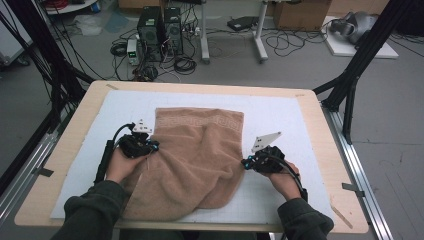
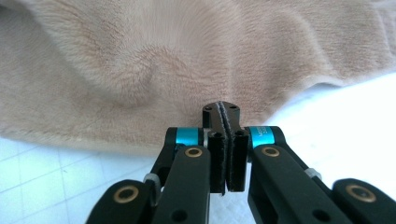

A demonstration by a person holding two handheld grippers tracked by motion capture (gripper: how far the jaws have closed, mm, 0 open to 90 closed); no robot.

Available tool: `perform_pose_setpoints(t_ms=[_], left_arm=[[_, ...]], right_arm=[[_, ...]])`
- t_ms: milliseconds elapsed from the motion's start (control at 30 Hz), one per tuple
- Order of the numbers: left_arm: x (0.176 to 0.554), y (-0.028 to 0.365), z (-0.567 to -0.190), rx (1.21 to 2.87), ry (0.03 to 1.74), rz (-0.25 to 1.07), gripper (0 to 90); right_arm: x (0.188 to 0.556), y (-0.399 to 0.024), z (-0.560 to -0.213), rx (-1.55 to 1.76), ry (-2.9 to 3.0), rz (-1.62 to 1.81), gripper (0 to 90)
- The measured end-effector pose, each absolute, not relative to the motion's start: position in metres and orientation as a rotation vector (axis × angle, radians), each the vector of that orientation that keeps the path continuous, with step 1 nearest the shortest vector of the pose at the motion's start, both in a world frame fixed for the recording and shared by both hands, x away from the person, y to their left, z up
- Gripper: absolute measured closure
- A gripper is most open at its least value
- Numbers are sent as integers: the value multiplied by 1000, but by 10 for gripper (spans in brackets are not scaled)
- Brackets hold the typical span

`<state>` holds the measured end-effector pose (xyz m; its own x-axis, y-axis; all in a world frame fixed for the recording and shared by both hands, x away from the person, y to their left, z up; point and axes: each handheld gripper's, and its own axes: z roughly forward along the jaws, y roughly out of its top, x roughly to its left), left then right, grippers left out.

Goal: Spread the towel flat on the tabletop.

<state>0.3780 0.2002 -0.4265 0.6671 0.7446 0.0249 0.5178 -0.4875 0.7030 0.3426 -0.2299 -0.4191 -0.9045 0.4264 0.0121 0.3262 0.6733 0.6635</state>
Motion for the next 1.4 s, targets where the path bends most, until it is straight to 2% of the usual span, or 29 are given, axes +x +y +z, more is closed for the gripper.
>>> perform_pose_setpoints(t_ms=[67,133,167,200,233,333,400,433,467,500,533,600,633,667,700,733,767,800,867,1067,1200,1233,1400], left_arm=[[382,203,-428,2184,997,430,859],[383,206,-428,2165,1018,417,793],[378,210,-421,2143,993,404,766],[378,210,-421,2143,993,404,732],[370,213,-412,2114,968,394,682],[360,216,-402,2111,930,379,610],[349,216,-396,2111,879,345,581],[337,213,-394,2130,826,311,531],[337,213,-394,2130,826,311,486],[328,208,-397,2158,792,268,436],[328,208,-397,2158,792,268,422],[321,201,-405,2209,761,254,429],[319,196,-418,2262,750,231,461],[319,196,-418,2262,750,231,542],[319,192,-431,2310,740,197,621],[319,192,-431,2310,740,197,687],[317,191,-434,2288,729,236,800],[317,191,-434,2288,729,236,828],[319,192,-433,2279,751,223,848],[333,202,-424,2209,831,319,856],[354,202,-411,2138,892,406,856],[365,200,-406,2132,917,466,856],[385,198,-413,2125,977,472,853]], right_arm=[[343,-230,-417,609,2741,1063,895],[341,-225,-415,571,2740,1050,887],[338,-221,-414,565,2742,1098,812],[338,-221,-414,565,2742,1098,812],[334,-217,-412,558,2741,1156,741],[328,-212,-410,537,2742,1179,700],[318,-208,-409,538,2733,1232,616],[312,-204,-412,534,2754,1252,568],[312,-204,-412,534,2754,1252,568],[304,-198,-417,524,2768,1228,487],[304,-198,-417,524,2768,1228,487],[298,-193,-424,528,2805,1235,471],[294,-185,-432,497,2822,1150,503],[294,-185,-432,497,2822,1150,503],[291,-180,-440,468,2808,1120,635],[291,-180,-440,468,2808,1120,635],[292,-182,-439,460,2842,1154,824],[292,-182,-439,460,2842,1154,824],[292,-179,-435,412,2848,1106,851],[306,-201,-411,472,2757,1186,853],[330,-218,-390,557,2672,1137,856],[344,-223,-384,604,2652,1093,857],[375,-226,-391,713,2644,1029,857]])
